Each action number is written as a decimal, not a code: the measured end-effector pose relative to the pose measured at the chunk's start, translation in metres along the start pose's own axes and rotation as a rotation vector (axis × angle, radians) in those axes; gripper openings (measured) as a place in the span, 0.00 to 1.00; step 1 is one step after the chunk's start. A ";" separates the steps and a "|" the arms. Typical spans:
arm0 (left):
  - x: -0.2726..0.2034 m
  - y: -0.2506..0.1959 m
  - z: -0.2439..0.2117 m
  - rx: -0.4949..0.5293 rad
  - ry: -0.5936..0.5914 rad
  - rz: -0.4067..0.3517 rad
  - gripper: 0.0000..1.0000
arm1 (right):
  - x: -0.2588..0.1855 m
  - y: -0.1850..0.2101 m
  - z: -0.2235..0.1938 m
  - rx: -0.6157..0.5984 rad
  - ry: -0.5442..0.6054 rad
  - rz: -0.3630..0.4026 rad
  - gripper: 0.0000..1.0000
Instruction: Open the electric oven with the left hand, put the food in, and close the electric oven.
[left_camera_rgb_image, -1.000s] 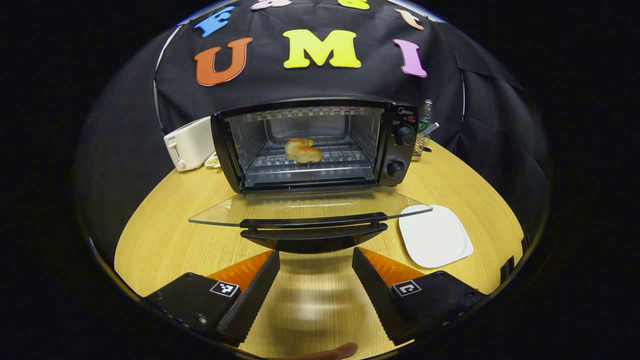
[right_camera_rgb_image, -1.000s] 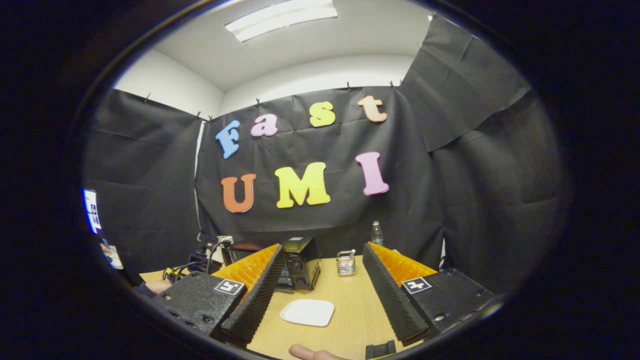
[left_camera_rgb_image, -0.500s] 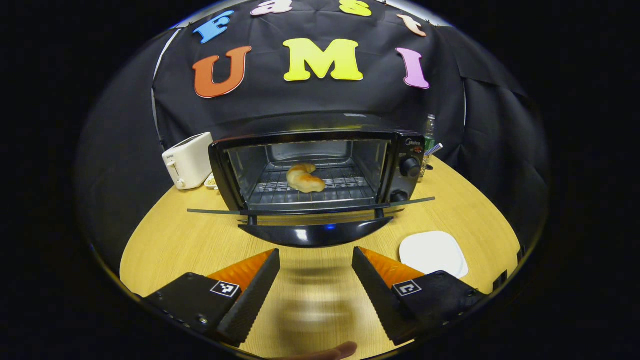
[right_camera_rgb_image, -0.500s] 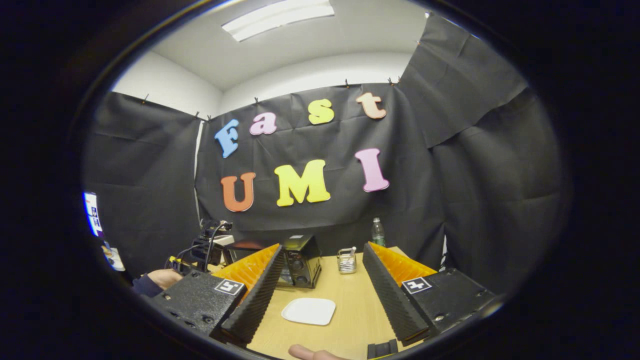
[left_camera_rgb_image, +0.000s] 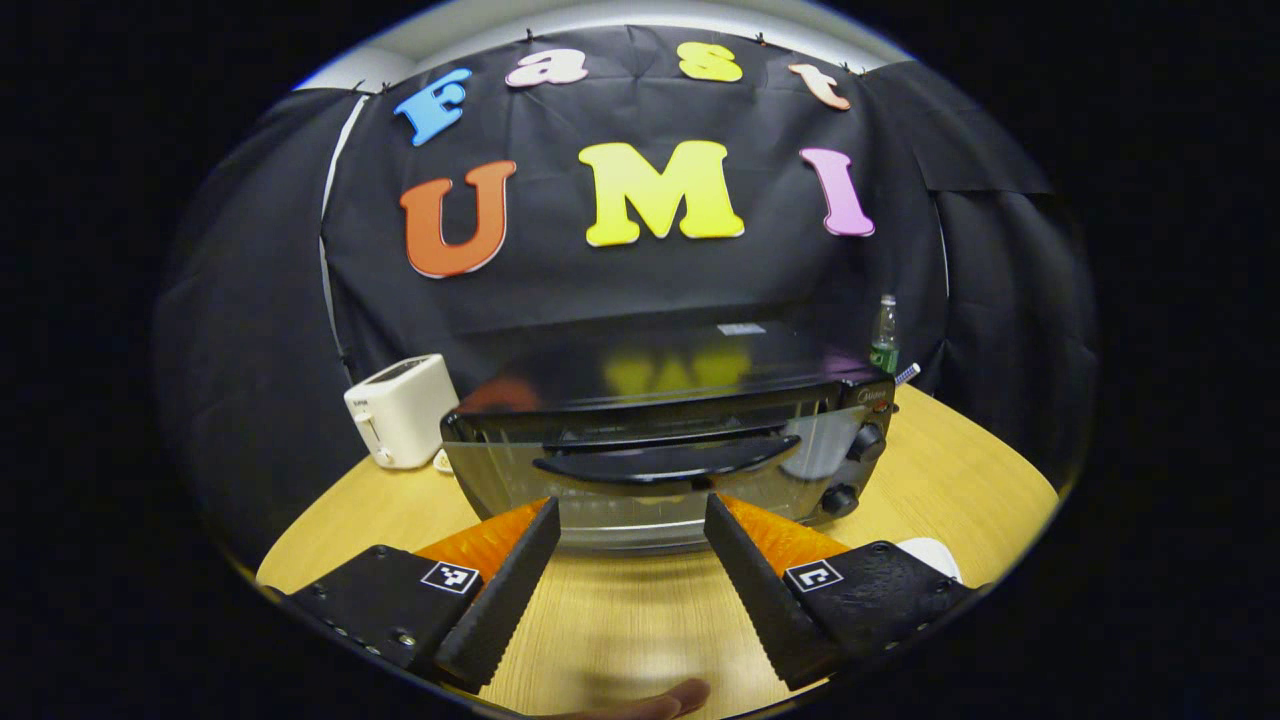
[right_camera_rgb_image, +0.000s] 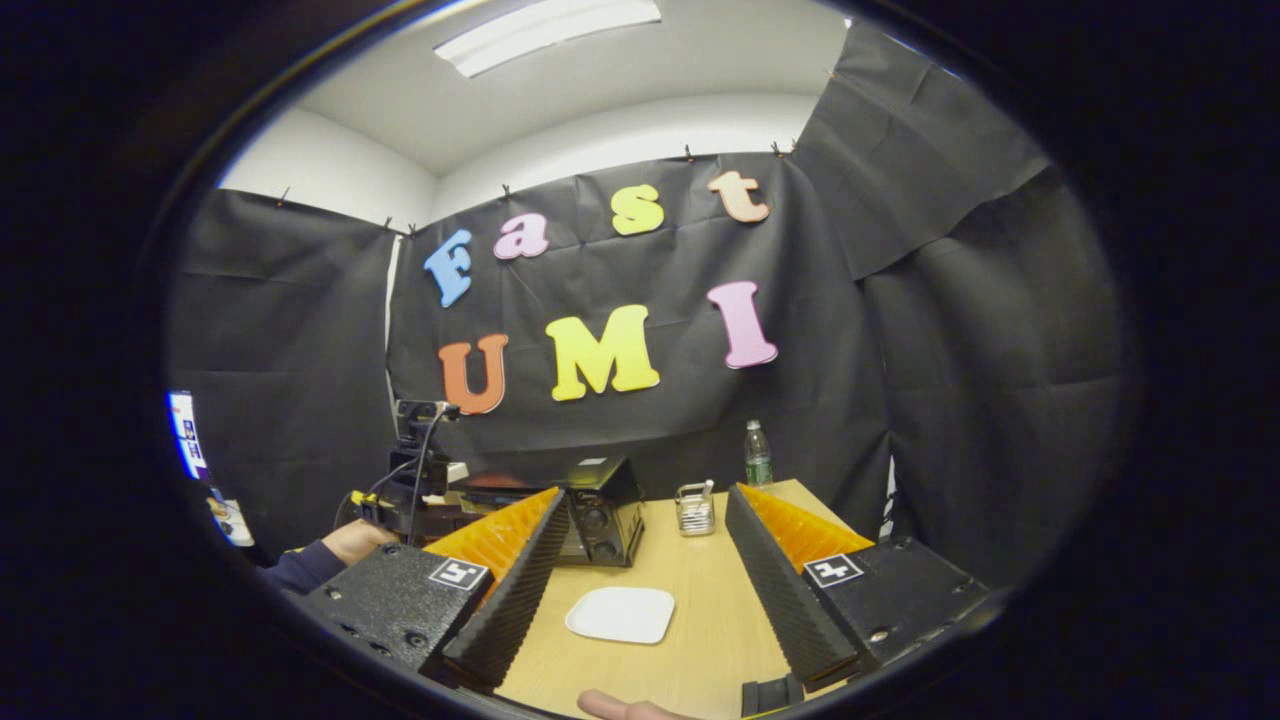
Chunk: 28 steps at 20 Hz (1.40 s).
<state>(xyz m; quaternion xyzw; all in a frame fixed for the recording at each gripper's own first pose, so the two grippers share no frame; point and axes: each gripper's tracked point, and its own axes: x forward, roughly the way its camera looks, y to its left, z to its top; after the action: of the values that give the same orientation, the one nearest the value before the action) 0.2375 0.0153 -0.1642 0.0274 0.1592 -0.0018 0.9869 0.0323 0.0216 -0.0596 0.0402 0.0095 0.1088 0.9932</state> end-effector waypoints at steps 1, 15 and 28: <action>-0.007 0.001 0.007 -0.007 -0.039 0.000 0.96 | 0.000 -0.001 0.001 -0.003 -0.001 -0.004 0.99; -0.185 0.002 0.081 -0.005 -0.328 0.026 0.95 | -0.017 0.017 0.030 -0.067 -0.044 -0.052 0.96; -0.291 -0.013 0.061 -0.037 -0.353 0.002 0.95 | -0.042 0.035 0.049 -0.128 -0.091 -0.065 0.99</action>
<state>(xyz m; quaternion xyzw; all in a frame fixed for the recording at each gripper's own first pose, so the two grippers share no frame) -0.0191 -0.0026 -0.0154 0.0088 -0.0167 -0.0026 0.9998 -0.0147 0.0432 -0.0070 -0.0186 -0.0413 0.0751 0.9961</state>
